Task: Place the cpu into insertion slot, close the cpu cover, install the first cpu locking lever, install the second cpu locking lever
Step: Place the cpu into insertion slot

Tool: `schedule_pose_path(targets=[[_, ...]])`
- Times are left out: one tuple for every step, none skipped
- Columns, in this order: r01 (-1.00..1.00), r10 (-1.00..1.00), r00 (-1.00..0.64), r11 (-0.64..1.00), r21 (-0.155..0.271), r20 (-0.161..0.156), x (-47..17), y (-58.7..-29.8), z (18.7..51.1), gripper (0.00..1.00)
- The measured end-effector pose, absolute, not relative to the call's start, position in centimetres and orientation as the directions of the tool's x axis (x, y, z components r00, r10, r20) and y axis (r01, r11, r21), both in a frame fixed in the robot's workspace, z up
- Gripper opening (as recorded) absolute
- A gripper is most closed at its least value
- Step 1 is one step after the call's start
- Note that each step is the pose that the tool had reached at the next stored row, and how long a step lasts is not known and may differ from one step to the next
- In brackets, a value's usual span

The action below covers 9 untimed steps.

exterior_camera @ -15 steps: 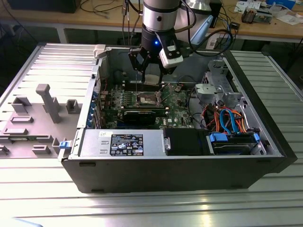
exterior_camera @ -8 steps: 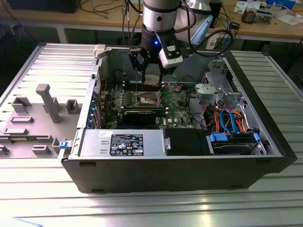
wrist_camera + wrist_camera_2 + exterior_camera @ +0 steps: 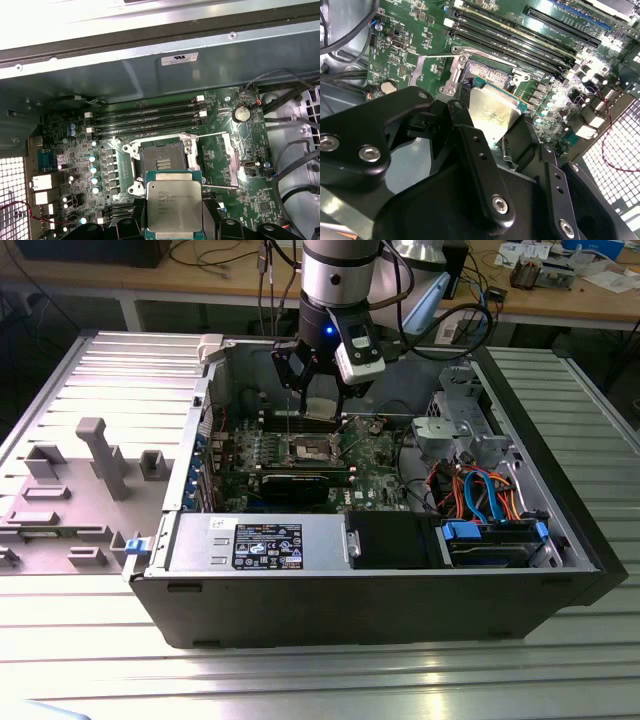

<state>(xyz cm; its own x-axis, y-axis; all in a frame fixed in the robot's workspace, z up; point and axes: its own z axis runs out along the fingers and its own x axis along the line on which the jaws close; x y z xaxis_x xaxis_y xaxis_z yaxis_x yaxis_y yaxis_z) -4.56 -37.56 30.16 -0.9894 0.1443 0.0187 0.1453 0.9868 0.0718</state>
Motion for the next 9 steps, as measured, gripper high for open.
schedule_pose_path(targets=[[0.147, 0.146, -0.989, 0.987, 0.072, 0.019, -4.56, -37.56, 30.16, 0.54], [0.148, 0.147, -0.989, 0.986, 0.072, 0.019, -4.56, -37.56, 30.15, 0.54], [0.15, 0.149, -0.989, 0.986, 0.072, 0.019, -4.55, -37.56, 30.15, 0.54], [0.153, 0.152, -0.988, 0.986, 0.072, 0.019, -4.56, -37.56, 30.15, 0.54], [0.155, 0.154, -0.988, 0.985, 0.072, 0.019, -4.56, -37.56, 30.15, 0.54], [0.16, 0.159, -0.987, 0.985, 0.072, 0.019, -4.55, -37.56, 30.15, 0.54], [0.164, 0.163, -0.986, 0.984, 0.072, 0.019, -4.56, -37.56, 30.14, 0.54], [0.166, 0.165, -0.986, 0.984, 0.071, 0.019, -4.56, -37.56, 30.14, 0.54], [0.168, 0.167, -0.986, 0.983, 0.071, 0.019, -4.56, -37.56, 30.14, 0.54]])
